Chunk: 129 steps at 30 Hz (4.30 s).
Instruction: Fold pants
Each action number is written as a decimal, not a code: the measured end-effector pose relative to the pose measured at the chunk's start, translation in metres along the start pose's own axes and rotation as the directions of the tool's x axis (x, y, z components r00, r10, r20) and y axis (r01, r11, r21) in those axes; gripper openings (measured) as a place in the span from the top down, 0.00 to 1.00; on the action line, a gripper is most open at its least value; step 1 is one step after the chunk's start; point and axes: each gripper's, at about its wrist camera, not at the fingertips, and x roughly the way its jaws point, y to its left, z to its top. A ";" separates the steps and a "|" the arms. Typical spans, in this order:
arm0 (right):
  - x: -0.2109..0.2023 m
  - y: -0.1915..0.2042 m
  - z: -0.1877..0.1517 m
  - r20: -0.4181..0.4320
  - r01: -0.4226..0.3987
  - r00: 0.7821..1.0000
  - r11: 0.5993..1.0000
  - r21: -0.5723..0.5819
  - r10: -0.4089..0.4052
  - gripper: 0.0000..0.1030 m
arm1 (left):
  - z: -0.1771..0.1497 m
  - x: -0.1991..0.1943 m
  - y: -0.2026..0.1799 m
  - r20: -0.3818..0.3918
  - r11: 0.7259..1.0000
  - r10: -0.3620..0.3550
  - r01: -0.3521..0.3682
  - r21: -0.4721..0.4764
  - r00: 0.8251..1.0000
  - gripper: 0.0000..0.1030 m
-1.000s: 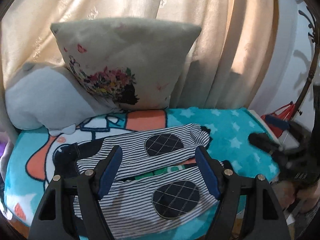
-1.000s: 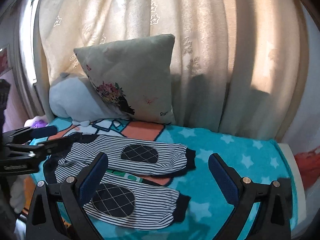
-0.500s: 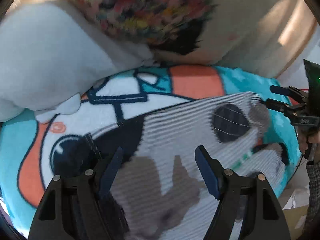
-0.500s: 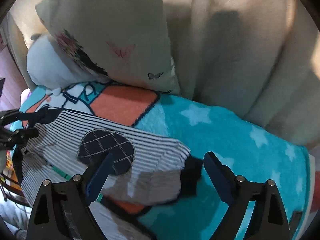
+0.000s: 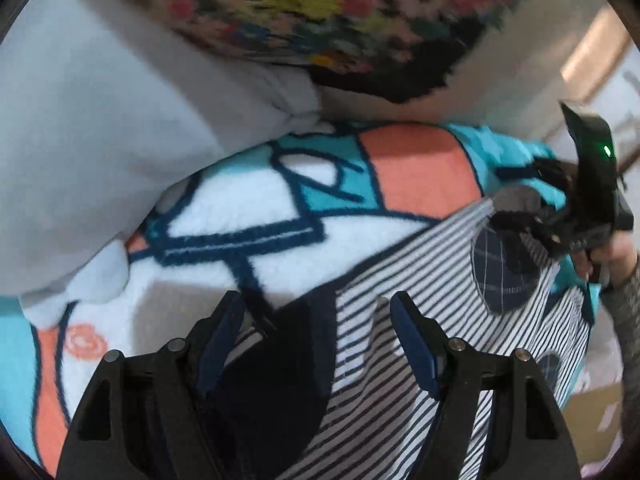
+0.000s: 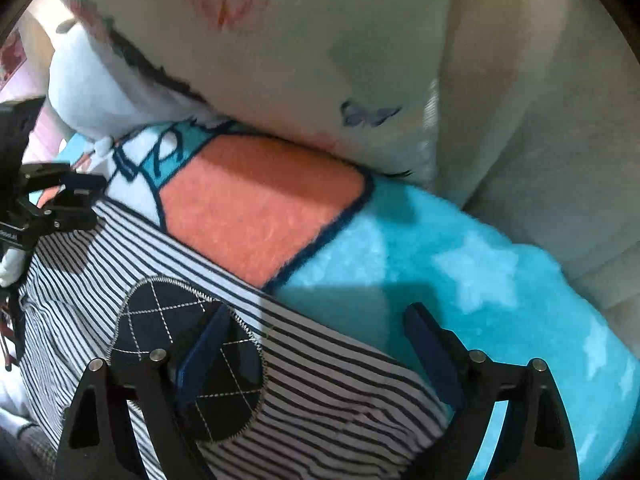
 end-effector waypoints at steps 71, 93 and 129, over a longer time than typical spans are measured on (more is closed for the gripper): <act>-0.151 0.035 -0.242 0.430 -0.122 0.885 0.803 0.583 -0.178 0.94 | -0.254 -0.173 -0.011 0.407 0.911 0.137 0.046 -0.410 0.903 0.42; -0.161 0.039 -0.257 0.494 -0.152 0.840 0.777 0.611 -0.225 0.69 | -0.194 -0.130 -0.001 0.259 0.871 0.073 0.066 -0.488 0.963 0.90; -0.107 0.026 -0.228 0.528 -0.355 0.849 0.729 0.586 -0.011 0.82 | -0.249 -0.172 -0.008 0.419 0.861 0.088 0.142 -0.487 0.904 0.60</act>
